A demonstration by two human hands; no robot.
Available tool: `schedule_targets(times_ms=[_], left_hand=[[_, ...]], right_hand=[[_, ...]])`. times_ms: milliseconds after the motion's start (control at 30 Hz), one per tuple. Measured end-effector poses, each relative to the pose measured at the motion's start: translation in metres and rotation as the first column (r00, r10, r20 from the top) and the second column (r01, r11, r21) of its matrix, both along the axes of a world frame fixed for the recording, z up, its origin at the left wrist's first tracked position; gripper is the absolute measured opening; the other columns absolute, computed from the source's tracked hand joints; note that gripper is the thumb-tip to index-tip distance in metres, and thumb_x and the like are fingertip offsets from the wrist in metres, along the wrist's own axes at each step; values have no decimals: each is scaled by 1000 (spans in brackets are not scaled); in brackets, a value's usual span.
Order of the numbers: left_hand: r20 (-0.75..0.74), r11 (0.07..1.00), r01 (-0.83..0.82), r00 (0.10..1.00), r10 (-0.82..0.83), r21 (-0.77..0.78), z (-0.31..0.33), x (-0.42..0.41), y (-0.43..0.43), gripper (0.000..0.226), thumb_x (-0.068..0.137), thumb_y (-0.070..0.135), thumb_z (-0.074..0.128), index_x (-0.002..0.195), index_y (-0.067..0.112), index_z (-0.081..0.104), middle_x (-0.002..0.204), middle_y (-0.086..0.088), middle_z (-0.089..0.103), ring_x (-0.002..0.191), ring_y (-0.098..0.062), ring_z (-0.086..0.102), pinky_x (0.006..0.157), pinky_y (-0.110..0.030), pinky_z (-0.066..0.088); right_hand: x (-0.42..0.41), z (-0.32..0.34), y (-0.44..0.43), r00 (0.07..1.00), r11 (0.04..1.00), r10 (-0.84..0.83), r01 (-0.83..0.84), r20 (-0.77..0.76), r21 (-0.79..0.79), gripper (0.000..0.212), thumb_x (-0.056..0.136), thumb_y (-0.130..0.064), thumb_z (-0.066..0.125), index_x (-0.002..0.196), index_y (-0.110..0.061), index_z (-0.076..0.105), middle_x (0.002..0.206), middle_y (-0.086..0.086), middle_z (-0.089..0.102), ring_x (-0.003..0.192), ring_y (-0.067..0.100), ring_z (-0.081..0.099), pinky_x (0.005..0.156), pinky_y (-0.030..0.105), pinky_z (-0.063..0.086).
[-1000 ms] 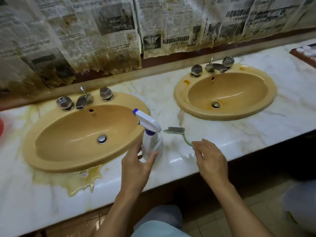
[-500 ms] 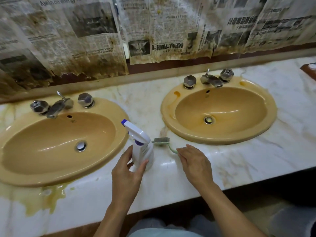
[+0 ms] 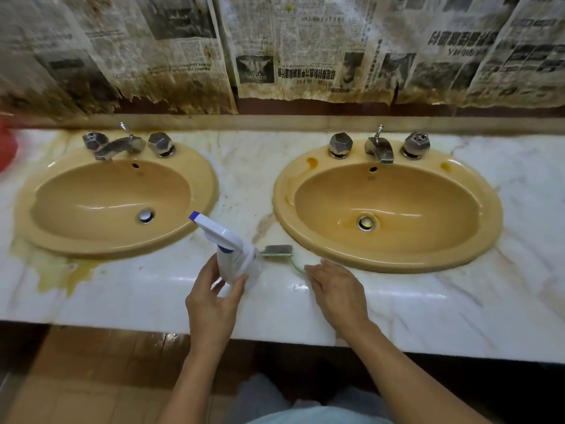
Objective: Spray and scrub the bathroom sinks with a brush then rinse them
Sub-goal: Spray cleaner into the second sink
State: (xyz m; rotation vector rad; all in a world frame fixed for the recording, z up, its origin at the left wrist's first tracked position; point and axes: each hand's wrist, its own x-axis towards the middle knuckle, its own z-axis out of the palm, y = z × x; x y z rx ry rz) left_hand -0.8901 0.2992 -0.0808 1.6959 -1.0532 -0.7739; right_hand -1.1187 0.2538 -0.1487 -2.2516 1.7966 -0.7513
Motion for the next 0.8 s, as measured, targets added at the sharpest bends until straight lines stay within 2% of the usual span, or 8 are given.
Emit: schedule_targets(times_ms=[167, 300, 400, 500, 633, 733, 800], left_hand=[[-9, 999, -48, 999, 48, 11, 1, -12, 11, 52, 87, 23, 82, 133, 37, 60, 114, 44, 61, 111, 7, 62, 92, -18, 51], [11, 999, -35, 999, 35, 1, 3, -11, 17, 51, 87, 25, 81, 127, 47, 56, 112, 48, 59, 110, 10, 61, 89, -11, 49], [24, 1000, -19, 1000, 19, 0, 5, -11, 17, 54, 88, 26, 81, 122, 57, 52, 115, 48, 58, 112, 12, 60, 86, -6, 48], [37, 1000, -14, 999, 14, -11, 2, -8, 16, 56, 87, 27, 82, 120, 60, 52, 117, 45, 59, 113, 9, 60, 83, -6, 49], [5, 1000, 18, 1000, -18, 4, -3, 0, 13, 57, 85, 27, 84, 123, 56, 53, 122, 36, 61, 115, 3, 62, 89, -15, 51], [-18, 998, 54, 998, -54, 17, -7, 7, 11, 57, 84, 30, 85, 129, 48, 56, 127, 28, 62, 117, -3, 63, 94, -24, 54], [-29, 997, 80, 996, -79, 22, -9, 12, 9, 57, 84, 31, 85, 132, 43, 57, 129, 24, 63, 119, -7, 63, 95, -27, 55]], right_hand=[[-4, -1, 1, 1000, 998, 19, -20, 21, 60, 34, 75, -8, 87, 104, -24, 82, 100, -6, 79, 105, 21, 73, 83, 35, 60], [3, -2, -1, 999, 999, 38, -38, -13, 38, 34, 69, -4, 90, 98, -21, 82, 91, -3, 79, 98, 25, 75, 75, 36, 62], [7, -2, 2, 998, 999, 39, -39, -49, 10, 29, 71, -3, 87, 96, -16, 82, 87, 1, 77, 93, 26, 74, 73, 36, 62], [12, -5, 4, 995, 999, 34, -32, -98, 24, 18, 79, -7, 79, 94, -17, 79, 83, -1, 69, 86, 22, 69, 65, 32, 56], [19, -2, 2, 996, 999, -4, 8, -91, 48, 20, 78, -9, 80, 95, -18, 77, 81, -2, 66, 80, 20, 64, 55, 32, 52], [20, 3, -1, 997, 992, -30, 38, -71, 117, 19, 85, -15, 76, 102, -23, 78, 80, -4, 66, 79, 19, 64, 51, 32, 51], [21, 4, -3, 994, 986, -32, 49, -108, 158, 19, 84, -15, 76, 99, -25, 80, 78, -4, 64, 75, 20, 64, 49, 31, 50]])
